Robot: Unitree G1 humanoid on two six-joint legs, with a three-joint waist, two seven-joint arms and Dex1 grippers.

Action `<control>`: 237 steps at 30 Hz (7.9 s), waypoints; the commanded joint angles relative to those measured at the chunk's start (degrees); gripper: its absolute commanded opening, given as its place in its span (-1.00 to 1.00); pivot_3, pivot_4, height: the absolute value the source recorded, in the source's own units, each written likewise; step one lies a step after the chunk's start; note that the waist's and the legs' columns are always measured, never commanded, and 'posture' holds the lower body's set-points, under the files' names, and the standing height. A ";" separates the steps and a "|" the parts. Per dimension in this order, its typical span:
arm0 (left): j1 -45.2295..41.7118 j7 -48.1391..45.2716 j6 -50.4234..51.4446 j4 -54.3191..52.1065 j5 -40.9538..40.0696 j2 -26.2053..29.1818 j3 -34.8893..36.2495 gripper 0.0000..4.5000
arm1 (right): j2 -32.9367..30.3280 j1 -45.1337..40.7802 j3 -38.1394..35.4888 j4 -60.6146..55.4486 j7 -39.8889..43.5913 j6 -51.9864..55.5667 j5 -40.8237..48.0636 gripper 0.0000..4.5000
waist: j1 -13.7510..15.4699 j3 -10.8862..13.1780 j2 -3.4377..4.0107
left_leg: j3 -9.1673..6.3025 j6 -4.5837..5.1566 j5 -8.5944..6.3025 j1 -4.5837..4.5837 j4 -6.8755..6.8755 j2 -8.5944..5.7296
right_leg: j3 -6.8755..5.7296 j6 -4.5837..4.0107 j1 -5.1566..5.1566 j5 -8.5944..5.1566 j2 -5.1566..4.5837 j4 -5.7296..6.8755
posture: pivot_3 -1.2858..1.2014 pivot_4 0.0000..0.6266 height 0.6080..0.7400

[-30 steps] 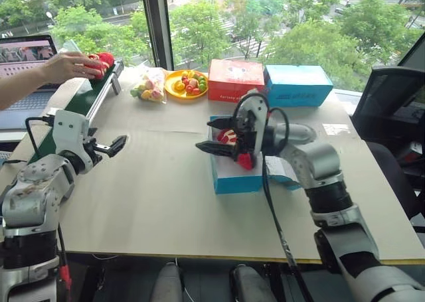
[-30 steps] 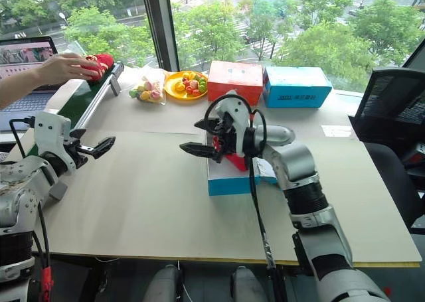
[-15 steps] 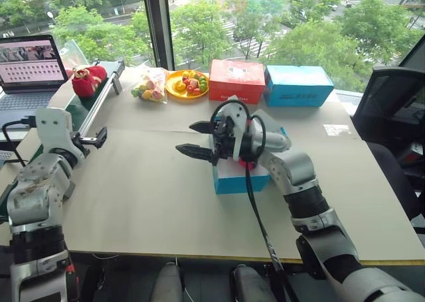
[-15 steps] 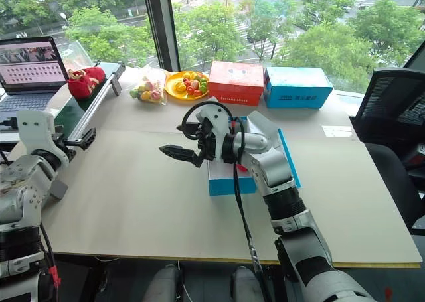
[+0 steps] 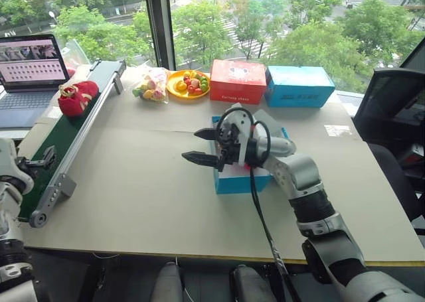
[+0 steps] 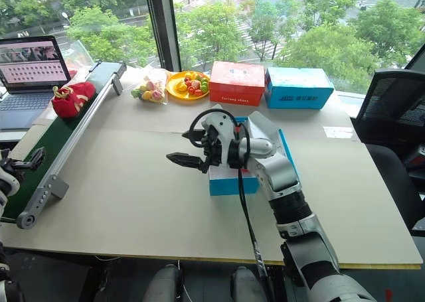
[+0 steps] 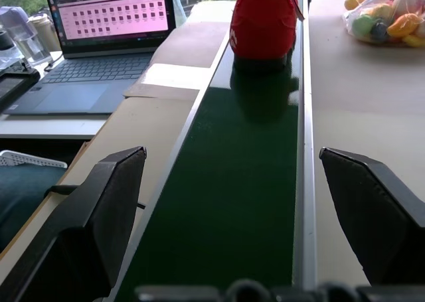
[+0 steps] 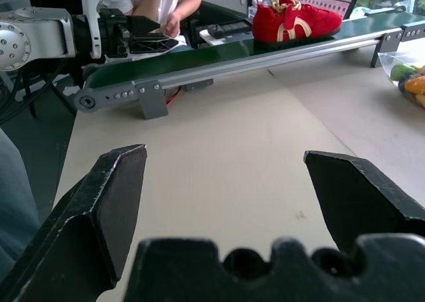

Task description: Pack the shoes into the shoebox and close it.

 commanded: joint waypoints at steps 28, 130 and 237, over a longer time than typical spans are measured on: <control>-8.67 -10.97 -14.04 26.61 1.85 3.95 -4.37 0.77 | -4.11 0.94 -0.54 -6.27 -1.25 0.85 0.24 1.00 | -0.06 -0.02 -0.03 | 0.05 0.00 0.00 0.00 -0.01 0.02 | -0.02 -0.01 -0.02 0.00 0.00 0.02 | 0.03 -0.52 1.00; 2.63 -12.92 31.15 -56.93 -14.36 -7.93 -26.10 1.00 | -19.85 -11.65 4.51 21.21 11.62 0.90 -6.42 -0.85 | -0.87 0.20 0.14 | -0.02 0.00 0.17 -0.17 -0.03 0.09 | -0.21 -0.06 0.01 0.00 -0.03 -0.08 | 0.03 -0.52 1.00; -15.12 -34.56 28.58 -42.38 -9.21 -2.20 -36.03 1.00 | -6.12 22.53 -34.33 27.42 -15.33 -10.41 7.16 -0.98 | -2.06 0.30 0.26 | -0.04 0.25 0.10 0.42 0.34 -0.17 | 0.40 0.72 0.62 -0.12 0.05 -0.10 | 0.03 -0.52 1.00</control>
